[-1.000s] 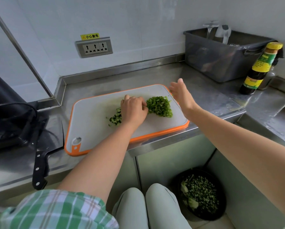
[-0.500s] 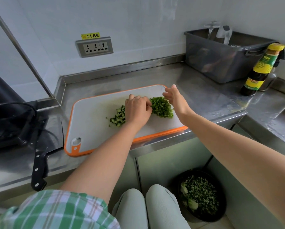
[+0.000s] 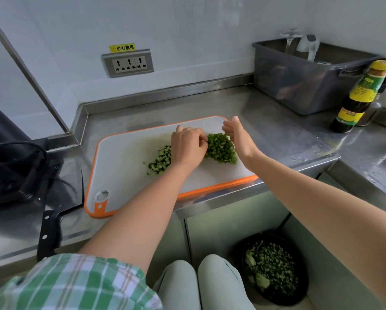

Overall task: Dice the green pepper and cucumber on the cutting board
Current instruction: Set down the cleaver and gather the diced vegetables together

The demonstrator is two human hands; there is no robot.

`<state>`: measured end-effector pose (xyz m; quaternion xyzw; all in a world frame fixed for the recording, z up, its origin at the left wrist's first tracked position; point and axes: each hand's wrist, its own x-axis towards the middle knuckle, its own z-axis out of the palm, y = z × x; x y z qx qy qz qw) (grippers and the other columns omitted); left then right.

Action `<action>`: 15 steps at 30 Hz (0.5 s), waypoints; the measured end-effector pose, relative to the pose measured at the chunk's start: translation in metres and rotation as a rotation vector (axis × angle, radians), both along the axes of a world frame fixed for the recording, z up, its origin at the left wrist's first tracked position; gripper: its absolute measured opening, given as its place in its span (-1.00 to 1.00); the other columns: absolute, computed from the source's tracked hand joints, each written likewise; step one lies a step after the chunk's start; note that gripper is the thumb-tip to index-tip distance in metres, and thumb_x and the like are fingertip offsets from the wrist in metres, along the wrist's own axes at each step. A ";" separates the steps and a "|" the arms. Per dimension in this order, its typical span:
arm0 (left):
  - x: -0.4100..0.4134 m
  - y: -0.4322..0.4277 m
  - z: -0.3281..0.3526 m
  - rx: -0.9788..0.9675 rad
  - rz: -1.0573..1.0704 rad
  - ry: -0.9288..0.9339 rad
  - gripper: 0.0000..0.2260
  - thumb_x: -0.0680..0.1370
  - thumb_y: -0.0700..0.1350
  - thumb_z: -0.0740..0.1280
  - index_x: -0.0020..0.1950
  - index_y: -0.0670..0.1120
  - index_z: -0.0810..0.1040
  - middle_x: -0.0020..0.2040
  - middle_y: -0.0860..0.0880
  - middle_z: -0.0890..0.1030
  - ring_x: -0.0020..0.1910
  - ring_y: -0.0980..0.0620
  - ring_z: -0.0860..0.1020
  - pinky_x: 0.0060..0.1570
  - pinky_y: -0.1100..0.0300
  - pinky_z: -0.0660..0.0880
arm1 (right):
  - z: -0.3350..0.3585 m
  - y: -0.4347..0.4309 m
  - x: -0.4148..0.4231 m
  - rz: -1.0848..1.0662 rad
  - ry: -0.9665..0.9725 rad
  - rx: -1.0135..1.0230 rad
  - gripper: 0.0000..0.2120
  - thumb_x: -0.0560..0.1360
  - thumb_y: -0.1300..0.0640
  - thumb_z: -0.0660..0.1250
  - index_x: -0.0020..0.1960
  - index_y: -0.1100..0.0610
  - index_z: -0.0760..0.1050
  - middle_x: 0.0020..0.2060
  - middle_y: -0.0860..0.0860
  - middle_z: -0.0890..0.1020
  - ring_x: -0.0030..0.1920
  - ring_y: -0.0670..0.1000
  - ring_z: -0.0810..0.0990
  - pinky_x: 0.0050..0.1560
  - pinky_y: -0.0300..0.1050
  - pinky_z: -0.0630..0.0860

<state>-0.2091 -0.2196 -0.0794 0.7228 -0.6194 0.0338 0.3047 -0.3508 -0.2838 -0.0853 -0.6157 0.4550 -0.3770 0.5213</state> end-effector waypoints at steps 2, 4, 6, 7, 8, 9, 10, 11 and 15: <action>0.000 -0.001 0.001 -0.022 -0.003 0.017 -0.85 0.47 -0.18 0.30 -0.11 0.00 0.66 -0.12 0.03 0.67 0.02 -0.11 0.46 0.00 0.08 0.41 | 0.004 -0.005 -0.001 -0.050 -0.011 -0.004 -0.43 0.63 -0.21 -0.12 0.45 0.09 0.32 0.41 0.01 0.39 0.41 -0.04 0.32 0.43 -0.09 0.18; 0.002 -0.002 0.002 -0.042 0.004 0.033 -0.85 0.46 -0.19 0.31 -0.11 -0.01 0.66 -0.13 0.04 0.67 0.03 -0.10 0.47 -0.02 0.10 0.38 | 0.003 -0.009 -0.001 -0.068 0.013 0.009 -0.37 0.59 -0.27 -0.11 0.47 0.08 0.30 0.44 -0.01 0.36 0.44 -0.03 0.28 0.47 -0.04 0.15; 0.004 -0.005 0.002 -0.043 0.014 0.033 -0.86 0.46 -0.18 0.31 -0.09 -0.02 0.66 -0.12 0.05 0.67 0.03 -0.09 0.47 -0.02 0.11 0.36 | -0.002 -0.010 0.001 -0.040 0.019 0.015 -0.38 0.60 -0.26 -0.11 0.44 0.09 0.34 0.38 0.00 0.42 0.39 -0.02 0.35 0.44 -0.05 0.19; 0.005 -0.006 0.001 -0.040 0.017 0.032 -0.86 0.46 -0.18 0.31 -0.09 -0.02 0.66 -0.12 0.05 0.67 0.04 -0.09 0.47 -0.02 0.12 0.36 | -0.003 -0.010 0.003 -0.026 0.017 0.010 -0.42 0.62 -0.23 -0.12 0.43 0.08 0.34 0.35 0.00 0.45 0.36 -0.02 0.37 0.41 -0.07 0.21; 0.007 -0.007 0.001 -0.036 0.021 0.031 -0.86 0.46 -0.18 0.31 -0.08 -0.02 0.66 -0.12 0.05 0.67 0.04 -0.09 0.47 -0.02 0.12 0.35 | -0.003 -0.010 0.006 -0.021 0.012 0.004 -0.43 0.63 -0.22 -0.13 0.44 0.07 0.33 0.36 0.00 0.44 0.37 -0.02 0.37 0.42 -0.07 0.21; 0.008 -0.008 0.001 -0.034 0.023 0.031 -0.86 0.46 -0.18 0.32 -0.08 -0.02 0.66 -0.12 0.05 0.67 0.04 -0.09 0.47 -0.03 0.12 0.35 | -0.002 -0.011 0.009 -0.026 0.013 0.003 -0.42 0.62 -0.22 -0.14 0.47 0.07 0.30 0.40 0.00 0.40 0.41 -0.02 0.32 0.45 -0.04 0.17; 0.010 -0.008 0.000 -0.032 0.025 0.031 -0.86 0.46 -0.18 0.32 -0.08 -0.02 0.66 -0.12 0.05 0.67 0.04 -0.09 0.48 -0.03 0.12 0.35 | -0.002 -0.013 0.010 -0.031 0.027 0.010 -0.40 0.62 -0.24 -0.15 0.49 0.06 0.27 0.45 0.00 0.34 0.46 -0.02 0.27 0.48 -0.02 0.12; 0.011 -0.009 0.000 -0.033 0.026 0.030 -0.86 0.46 -0.18 0.31 -0.08 -0.01 0.65 -0.12 0.05 0.67 0.04 -0.09 0.48 -0.04 0.12 0.36 | -0.001 -0.015 0.011 -0.028 0.047 0.021 -0.39 0.62 -0.24 -0.15 0.51 0.07 0.24 0.47 -0.01 0.31 0.47 -0.02 0.23 0.49 -0.03 0.09; 0.014 -0.010 -0.002 -0.021 0.022 0.017 -0.85 0.48 -0.17 0.31 -0.07 0.00 0.66 -0.11 0.05 0.67 0.05 -0.08 0.47 -0.03 0.12 0.36 | 0.005 -0.013 0.010 0.012 0.002 0.036 -0.41 0.65 -0.18 -0.17 0.50 0.12 0.25 0.39 0.06 0.41 0.37 0.00 0.38 0.36 -0.11 0.21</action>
